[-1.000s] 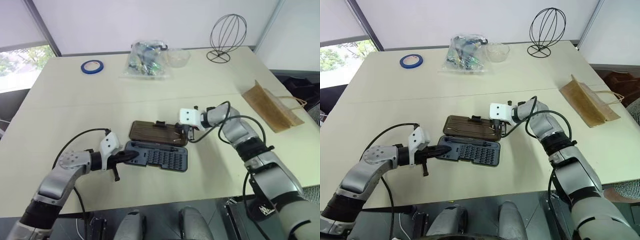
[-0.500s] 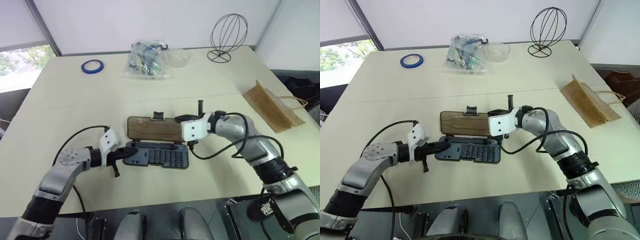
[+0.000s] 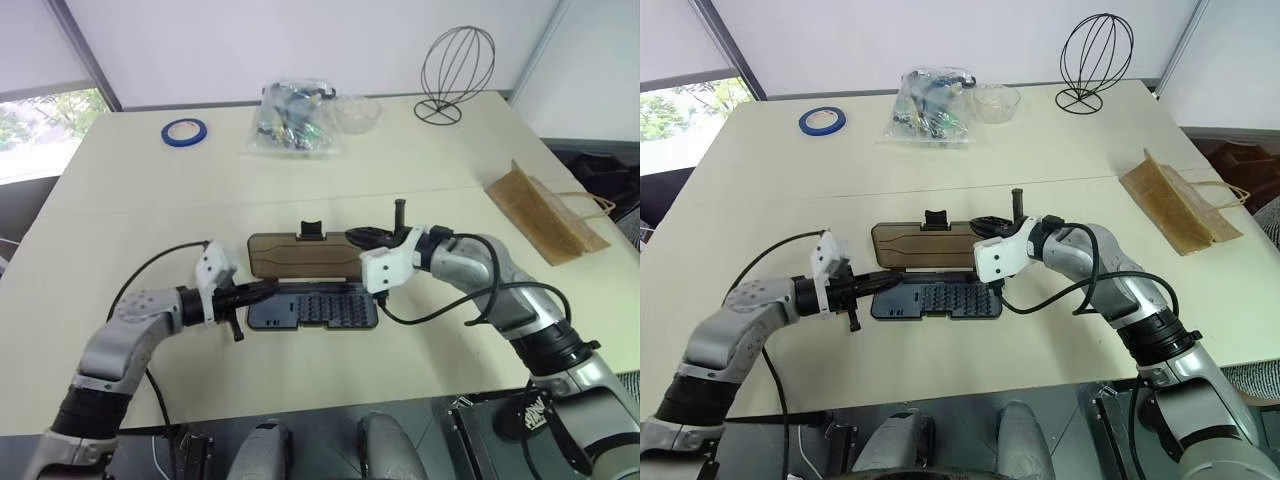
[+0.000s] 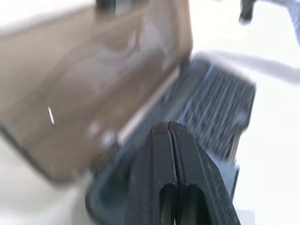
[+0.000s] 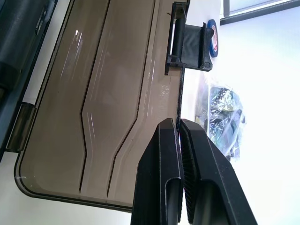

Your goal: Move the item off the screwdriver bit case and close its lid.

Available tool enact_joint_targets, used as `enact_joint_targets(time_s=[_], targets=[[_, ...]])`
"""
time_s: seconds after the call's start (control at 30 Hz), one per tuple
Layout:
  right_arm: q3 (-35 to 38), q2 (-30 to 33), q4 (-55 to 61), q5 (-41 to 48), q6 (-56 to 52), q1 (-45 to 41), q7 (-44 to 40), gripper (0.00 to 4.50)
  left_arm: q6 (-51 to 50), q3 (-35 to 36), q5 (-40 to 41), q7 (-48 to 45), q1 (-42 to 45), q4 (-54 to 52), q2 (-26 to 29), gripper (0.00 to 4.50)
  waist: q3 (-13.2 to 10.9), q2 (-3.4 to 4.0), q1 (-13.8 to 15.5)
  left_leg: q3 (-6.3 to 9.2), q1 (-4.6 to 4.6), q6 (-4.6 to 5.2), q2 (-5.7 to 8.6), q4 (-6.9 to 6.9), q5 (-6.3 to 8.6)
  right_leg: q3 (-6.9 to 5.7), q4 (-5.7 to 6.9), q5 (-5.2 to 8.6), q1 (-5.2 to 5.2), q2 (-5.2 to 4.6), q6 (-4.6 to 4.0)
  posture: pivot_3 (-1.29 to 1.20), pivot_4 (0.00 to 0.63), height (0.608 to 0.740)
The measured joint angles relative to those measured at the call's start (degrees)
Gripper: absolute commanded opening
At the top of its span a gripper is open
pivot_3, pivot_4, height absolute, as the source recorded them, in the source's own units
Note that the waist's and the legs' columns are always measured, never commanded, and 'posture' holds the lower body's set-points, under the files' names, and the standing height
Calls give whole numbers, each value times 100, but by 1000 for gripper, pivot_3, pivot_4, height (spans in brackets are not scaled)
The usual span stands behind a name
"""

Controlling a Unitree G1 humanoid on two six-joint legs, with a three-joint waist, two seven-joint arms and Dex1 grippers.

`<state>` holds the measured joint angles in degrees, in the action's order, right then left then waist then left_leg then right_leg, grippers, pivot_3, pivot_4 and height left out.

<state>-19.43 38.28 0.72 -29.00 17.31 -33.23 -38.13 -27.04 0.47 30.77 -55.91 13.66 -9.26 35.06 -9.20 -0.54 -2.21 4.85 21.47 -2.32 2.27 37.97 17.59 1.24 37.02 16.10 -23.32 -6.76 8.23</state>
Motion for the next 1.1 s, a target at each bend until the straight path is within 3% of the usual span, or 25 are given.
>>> enact_joint_targets(time_s=[0.3,0.63,1.1], targets=[[-1,5,-206,-13,70,1,37,37,-387,474,558,291,414,1,-183,0,-1,-1,8,0,0,-3,1,1,-2,0,-3,0,1,0,0,0,150,740],[-5,4,-223,-68,211,0,60,37,-383,1092,559,1059,1189,1217,-356,0,-2,-2,-6,-1,1,-27,2,0,-15,0,-4,0,0,0,0,0,150,740],[-5,-11,-88,-131,197,0,5,37,366,410,-455,369,1637,3016,-544,0,-2,-3,-15,-2,2,-27,4,-1,-15,-2,-4,0,-1,0,0,0,150,740]])
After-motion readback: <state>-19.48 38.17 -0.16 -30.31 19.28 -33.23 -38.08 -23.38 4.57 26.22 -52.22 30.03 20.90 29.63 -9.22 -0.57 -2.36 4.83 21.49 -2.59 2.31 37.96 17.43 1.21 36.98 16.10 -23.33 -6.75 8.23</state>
